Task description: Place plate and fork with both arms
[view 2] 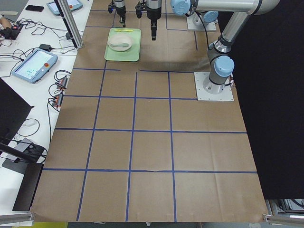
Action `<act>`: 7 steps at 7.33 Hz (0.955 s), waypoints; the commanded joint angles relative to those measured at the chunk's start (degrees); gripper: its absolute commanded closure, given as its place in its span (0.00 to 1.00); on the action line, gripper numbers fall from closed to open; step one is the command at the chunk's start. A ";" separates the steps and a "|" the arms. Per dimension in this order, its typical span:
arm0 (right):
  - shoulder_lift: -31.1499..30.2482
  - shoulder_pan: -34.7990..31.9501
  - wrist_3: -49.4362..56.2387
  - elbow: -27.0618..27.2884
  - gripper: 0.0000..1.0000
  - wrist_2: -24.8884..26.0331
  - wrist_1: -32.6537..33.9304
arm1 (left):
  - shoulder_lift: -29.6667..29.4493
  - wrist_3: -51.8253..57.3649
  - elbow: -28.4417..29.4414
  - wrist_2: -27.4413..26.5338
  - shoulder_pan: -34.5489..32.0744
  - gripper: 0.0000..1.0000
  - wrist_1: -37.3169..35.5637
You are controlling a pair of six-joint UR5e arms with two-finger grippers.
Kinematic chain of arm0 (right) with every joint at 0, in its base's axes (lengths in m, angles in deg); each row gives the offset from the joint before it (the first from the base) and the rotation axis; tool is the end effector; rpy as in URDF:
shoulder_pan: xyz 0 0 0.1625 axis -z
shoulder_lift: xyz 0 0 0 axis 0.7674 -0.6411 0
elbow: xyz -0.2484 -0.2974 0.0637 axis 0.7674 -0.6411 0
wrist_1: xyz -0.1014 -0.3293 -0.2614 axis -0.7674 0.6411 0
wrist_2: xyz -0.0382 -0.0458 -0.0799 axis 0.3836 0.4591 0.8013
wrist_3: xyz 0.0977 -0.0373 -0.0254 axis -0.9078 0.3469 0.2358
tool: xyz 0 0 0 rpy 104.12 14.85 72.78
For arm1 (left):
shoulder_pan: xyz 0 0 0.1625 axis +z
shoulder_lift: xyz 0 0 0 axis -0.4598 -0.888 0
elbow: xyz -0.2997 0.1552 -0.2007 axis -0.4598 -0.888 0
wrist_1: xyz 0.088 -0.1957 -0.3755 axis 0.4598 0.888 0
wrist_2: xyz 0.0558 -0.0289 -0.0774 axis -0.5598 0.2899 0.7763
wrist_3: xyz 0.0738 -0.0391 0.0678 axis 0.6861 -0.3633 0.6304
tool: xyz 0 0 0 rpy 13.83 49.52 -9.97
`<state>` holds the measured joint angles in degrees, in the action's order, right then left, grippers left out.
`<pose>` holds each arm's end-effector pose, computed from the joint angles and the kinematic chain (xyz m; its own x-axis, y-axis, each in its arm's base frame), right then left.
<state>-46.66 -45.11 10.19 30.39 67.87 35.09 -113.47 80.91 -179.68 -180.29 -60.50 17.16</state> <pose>0.1941 -0.6791 0.2153 -0.9976 0.0646 0.0239 0.0653 0.9974 0.0297 -0.1149 -0.4636 0.4493 -0.9999 0.0000 -0.0114 -0.0002 0.9998 0.0219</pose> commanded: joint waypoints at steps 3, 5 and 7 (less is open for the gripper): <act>-13.93 2.15 6.05 0.11 0.00 0.06 -17.90 | 0.03 0.00 -0.03 0.00 0.08 0.00 0.00; -20.88 4.70 7.92 -0.06 0.00 0.06 -26.43 | 0.12 0.00 -0.12 0.00 -0.01 0.00 0.00; -26.08 5.75 10.02 1.34 0.00 -0.02 -33.55 | 0.12 0.00 -0.12 0.00 -0.01 0.00 0.00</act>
<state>-69.26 -40.33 18.82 30.95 67.99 6.51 -113.37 80.91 -179.79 -180.30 -60.51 17.15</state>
